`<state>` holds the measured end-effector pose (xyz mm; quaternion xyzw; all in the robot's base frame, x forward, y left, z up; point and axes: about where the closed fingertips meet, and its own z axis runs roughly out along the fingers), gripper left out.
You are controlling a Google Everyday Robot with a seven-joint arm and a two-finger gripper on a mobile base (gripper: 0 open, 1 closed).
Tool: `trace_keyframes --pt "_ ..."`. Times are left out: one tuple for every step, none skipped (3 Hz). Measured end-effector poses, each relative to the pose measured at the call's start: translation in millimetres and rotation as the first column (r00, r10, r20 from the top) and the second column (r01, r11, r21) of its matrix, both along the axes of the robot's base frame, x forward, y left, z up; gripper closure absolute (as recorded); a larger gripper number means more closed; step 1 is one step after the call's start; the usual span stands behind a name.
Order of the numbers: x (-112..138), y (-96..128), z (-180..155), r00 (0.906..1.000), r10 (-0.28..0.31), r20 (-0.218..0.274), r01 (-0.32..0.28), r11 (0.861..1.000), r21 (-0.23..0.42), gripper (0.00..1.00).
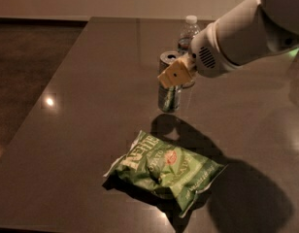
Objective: Move redbull can near green jalapeno chip bag
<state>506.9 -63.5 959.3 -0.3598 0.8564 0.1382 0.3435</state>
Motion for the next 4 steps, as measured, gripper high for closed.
trace_keyframes --pt "-10 -12 -4 0.9985 0.054 -0.012 -0.054 0.999 0.004 1.00" --pt "-22 -19 -11 0.9911 0.127 -0.038 -0.127 0.992 0.006 1.00" --pt "-32 -23 -21 0.9787 0.196 -0.059 -0.196 0.981 0.005 1.00" --pt "-40 -24 -32 0.9614 0.265 -0.075 -0.265 0.964 0.008 1.00"
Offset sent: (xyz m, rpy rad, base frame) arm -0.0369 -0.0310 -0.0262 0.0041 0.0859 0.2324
